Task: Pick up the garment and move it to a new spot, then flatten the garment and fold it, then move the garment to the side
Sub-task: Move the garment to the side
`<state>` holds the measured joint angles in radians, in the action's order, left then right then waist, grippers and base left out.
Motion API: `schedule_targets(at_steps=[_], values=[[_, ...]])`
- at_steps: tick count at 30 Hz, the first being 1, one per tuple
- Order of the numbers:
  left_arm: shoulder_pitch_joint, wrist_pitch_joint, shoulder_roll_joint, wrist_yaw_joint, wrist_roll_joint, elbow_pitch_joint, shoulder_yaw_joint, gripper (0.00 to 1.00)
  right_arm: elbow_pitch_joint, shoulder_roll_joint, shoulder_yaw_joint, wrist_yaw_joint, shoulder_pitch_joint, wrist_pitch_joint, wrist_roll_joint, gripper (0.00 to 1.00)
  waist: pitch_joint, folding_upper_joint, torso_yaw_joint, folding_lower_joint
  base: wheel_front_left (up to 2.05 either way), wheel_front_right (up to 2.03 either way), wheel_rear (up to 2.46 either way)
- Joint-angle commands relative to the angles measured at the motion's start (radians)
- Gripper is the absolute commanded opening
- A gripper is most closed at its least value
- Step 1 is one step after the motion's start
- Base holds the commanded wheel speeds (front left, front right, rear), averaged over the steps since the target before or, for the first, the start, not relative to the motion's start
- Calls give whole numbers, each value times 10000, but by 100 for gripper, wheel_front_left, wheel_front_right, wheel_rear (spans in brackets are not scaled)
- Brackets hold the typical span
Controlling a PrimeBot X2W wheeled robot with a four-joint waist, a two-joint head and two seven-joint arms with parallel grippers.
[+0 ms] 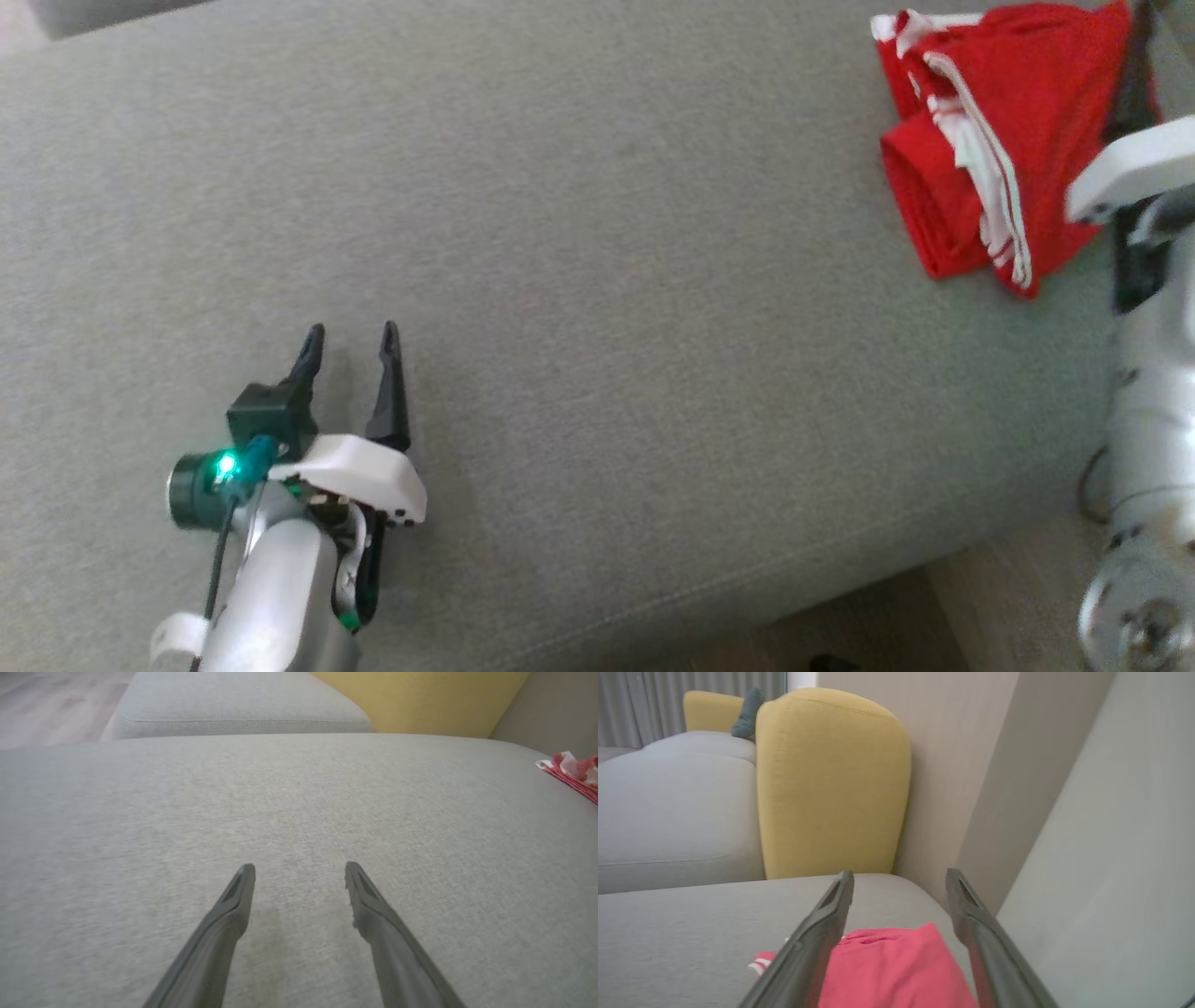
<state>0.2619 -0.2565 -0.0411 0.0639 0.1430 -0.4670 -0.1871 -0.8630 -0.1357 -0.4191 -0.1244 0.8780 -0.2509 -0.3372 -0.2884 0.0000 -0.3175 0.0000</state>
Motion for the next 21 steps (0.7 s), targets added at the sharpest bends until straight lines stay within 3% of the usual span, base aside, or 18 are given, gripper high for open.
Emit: schedule_targets(at_steps=[1,7,14,21], values=[[-54,-53,-91,139,115,357,373,100,540,275,530,-63,-239,-107,314,100,235,0,250,0,0,0,0],[-281,-53,-91,423,390,507,584,100,1287,784,1800,-63,-1536,-107,1503,100,720,0,1095,0,0,0,0],[-576,-53,-91,603,620,635,686,100,1817,850,3076,-63,-3312,-108,3031,100,1275,0,2271,0,0,0,0],[-826,-53,-91,607,732,768,794,100,2104,852,3769,-63,-4517,-108,3793,100,1733,0,3067,0,0,0,0]])
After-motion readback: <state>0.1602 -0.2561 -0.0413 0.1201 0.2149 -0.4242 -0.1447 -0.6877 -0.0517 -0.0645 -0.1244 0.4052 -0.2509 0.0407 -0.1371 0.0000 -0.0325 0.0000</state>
